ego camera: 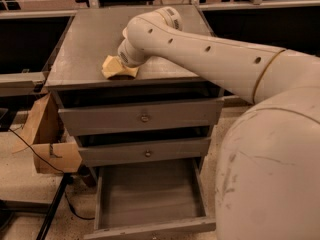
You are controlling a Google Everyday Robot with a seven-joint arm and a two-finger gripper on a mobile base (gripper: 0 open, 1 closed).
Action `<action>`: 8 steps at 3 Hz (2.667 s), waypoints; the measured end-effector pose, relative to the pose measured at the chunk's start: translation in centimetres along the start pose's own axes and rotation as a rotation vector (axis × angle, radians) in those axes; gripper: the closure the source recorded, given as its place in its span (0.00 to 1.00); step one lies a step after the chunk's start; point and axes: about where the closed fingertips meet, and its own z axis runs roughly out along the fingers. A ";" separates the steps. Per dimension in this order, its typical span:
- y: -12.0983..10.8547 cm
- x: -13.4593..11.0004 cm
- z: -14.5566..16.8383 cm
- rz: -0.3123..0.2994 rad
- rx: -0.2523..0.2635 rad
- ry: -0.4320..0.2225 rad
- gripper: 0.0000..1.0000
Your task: Place sponge into bottom drawer
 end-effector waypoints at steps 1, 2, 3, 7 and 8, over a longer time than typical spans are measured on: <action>0.0 -0.1 -0.1 0.000 0.000 0.000 0.87; 0.5 0.4 -3.5 -0.027 0.008 -0.041 1.00; 1.6 2.8 -12.7 -0.084 -0.016 -0.115 1.00; 2.4 23.0 -10.9 -0.034 -0.339 0.178 1.00; 3.0 22.9 -9.7 -0.031 -0.351 0.168 1.00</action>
Offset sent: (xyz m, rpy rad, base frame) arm -0.1115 -0.0609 0.0858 0.0323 -0.1966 0.0724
